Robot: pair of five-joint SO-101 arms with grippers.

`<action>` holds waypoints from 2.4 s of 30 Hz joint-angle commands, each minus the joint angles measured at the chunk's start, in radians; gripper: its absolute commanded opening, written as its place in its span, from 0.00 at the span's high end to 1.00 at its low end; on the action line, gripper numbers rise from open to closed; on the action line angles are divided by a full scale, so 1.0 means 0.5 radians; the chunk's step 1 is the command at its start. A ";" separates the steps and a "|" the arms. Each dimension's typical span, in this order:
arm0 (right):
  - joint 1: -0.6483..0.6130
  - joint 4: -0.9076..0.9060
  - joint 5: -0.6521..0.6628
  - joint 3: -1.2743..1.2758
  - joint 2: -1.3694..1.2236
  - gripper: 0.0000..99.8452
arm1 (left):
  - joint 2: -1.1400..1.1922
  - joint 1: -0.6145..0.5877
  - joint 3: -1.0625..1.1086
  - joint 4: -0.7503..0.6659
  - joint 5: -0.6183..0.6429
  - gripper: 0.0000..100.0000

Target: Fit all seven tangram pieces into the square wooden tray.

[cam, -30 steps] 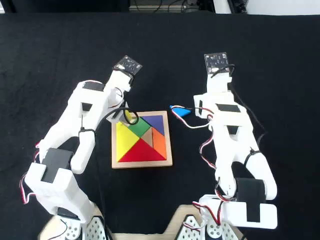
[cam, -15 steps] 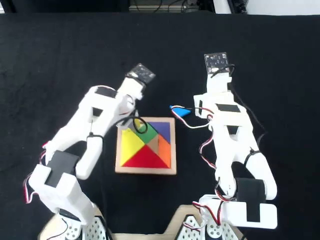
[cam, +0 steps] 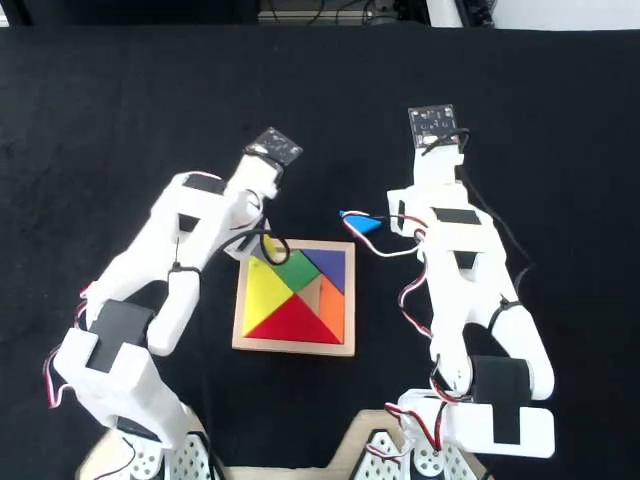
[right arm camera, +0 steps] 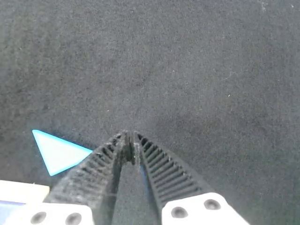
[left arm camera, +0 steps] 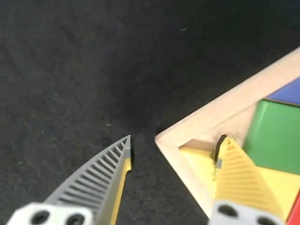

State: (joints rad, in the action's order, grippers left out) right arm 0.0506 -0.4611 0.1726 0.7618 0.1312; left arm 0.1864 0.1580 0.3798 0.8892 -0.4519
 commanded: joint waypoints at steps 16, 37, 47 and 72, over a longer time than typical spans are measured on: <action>0.009 0.040 0.018 -0.044 0.014 0.99 | -0.055 -0.259 -0.063 -0.015 -0.209 0.71; 0.009 -0.138 0.123 -0.170 0.026 0.96 | -1.092 -0.453 -0.456 0.973 0.101 0.71; -0.322 -1.418 0.832 -1.327 -0.354 0.85 | -2.145 -1.060 1.008 0.617 0.279 0.71; -0.534 -1.976 1.795 -1.514 -0.692 0.86 | -2.704 -1.250 2.134 0.018 0.292 0.71</action>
State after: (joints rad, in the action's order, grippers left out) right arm -0.2025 -1.4369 1.0549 0.0376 -0.2232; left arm -1.1546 -0.4618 1.4538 0.9122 -0.3092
